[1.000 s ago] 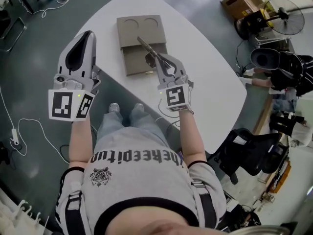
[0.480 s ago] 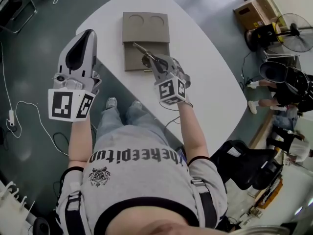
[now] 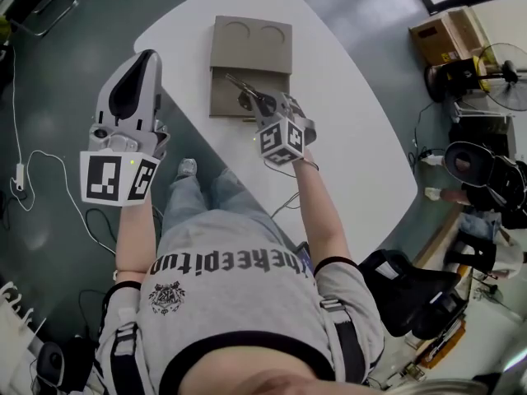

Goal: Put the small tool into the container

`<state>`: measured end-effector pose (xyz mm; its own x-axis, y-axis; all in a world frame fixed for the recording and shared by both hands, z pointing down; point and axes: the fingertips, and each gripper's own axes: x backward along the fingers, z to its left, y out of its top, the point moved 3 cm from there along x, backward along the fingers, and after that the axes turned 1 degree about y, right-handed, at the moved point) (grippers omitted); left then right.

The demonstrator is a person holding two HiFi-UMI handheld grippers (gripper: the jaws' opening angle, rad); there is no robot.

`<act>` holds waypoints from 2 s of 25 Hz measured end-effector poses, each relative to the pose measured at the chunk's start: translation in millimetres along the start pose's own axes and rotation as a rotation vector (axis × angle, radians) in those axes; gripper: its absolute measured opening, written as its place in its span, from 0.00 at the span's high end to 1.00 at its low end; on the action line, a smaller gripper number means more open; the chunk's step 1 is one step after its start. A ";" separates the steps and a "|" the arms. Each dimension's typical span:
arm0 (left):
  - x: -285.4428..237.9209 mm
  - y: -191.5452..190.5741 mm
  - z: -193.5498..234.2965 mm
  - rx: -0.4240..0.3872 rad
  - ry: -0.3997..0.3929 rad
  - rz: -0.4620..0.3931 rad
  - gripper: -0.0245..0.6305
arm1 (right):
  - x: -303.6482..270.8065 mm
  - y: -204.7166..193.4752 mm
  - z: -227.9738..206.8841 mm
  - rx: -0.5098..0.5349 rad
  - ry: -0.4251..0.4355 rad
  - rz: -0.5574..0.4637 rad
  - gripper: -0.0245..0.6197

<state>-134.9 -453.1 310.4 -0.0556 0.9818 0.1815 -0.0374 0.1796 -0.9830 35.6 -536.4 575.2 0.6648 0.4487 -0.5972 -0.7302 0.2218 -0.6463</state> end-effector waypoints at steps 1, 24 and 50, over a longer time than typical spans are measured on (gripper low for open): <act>0.1 -1.2 -0.8 -0.003 0.006 0.003 0.95 | -4.1 -2.6 0.4 0.000 0.007 0.005 0.95; -12.6 -18.7 8.7 -0.055 0.052 0.102 0.95 | -60.9 -43.0 5.8 0.044 0.055 0.135 0.95; 5.3 -9.1 44.7 -0.043 0.017 0.078 0.95 | -71.3 -28.3 34.5 -0.078 0.156 0.236 0.76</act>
<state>-179.4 -452.3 321.5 -0.0401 0.9938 0.1042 0.0088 0.1046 -0.9945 3.4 -544.8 652.5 0.4983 0.3403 -0.7974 -0.8574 0.0569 -0.5115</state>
